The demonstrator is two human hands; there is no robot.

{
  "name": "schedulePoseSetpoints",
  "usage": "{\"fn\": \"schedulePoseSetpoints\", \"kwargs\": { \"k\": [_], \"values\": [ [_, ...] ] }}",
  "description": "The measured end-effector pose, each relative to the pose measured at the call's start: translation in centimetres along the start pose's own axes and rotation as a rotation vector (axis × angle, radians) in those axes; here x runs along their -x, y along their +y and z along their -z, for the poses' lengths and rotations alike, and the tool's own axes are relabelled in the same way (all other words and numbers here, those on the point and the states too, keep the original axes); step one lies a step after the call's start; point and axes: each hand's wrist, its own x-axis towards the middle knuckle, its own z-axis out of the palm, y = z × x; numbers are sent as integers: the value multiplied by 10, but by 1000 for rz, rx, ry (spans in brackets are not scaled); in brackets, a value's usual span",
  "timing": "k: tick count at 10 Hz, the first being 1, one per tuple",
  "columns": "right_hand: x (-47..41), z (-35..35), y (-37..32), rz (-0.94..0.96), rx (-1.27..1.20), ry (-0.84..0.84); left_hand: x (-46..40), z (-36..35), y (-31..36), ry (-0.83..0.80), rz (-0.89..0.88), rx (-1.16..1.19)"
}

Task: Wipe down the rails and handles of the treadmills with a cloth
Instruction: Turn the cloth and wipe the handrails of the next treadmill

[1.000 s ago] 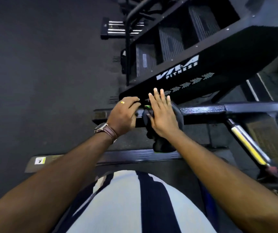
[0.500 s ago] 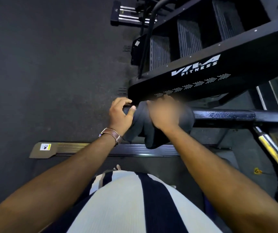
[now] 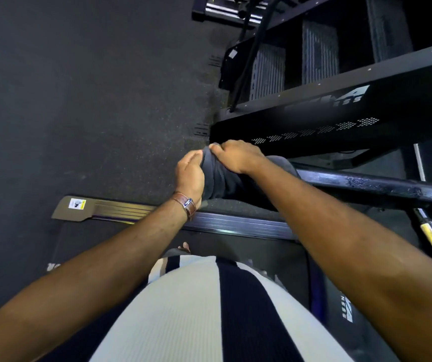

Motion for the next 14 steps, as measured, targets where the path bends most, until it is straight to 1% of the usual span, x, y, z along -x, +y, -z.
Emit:
{"fn": "schedulePoseSetpoints", "kwargs": {
  "k": [1, 2, 3, 4, 5, 6, 7, 8, 9, 10, 11, 12, 13, 14],
  "values": [
    [46, -19, 26, 246, 119, 358, 6, 3, -9, 16, 67, 6],
    [54, -20, 52, 137, 170, 382, 12, 0, -12, 36, 105, 26],
    [2, -1, 39, -62, 28, 20, 13, -8, -12, 107, 70, 28],
    [-16, 0, 20, 120, 6, -77, 17, -14, -14, 179, 36, -1],
    [11, -3, 46, 455, 47, 67, 31, -23, -12, 229, 47, 82],
    [25, 8, 91, 482, -58, 24, 37, -27, -10, 202, 25, 74],
    [-6, 23, 117, 363, -190, -262, 40, -33, -12, 170, 43, -12],
    [-35, 25, 98, 267, -128, -427, 41, -39, -12, 223, 18, 0],
    [-49, 9, 63, 219, -213, -554, 38, -44, -10, 322, -4, -24],
    [-50, 8, 44, 233, -348, -617, 36, -42, -9, 322, 30, -21],
    [-31, 16, 70, 238, -694, -717, 33, -42, -13, 335, 38, -54],
    [-32, 16, 88, 250, -670, -791, 31, -47, -13, 399, 13, -74],
    [-44, 12, 66, 312, -580, -773, 30, -51, -10, 443, -1, -23],
    [-45, 21, 31, 320, -617, -783, 32, -53, -12, 454, -26, 43]
  ]
}}
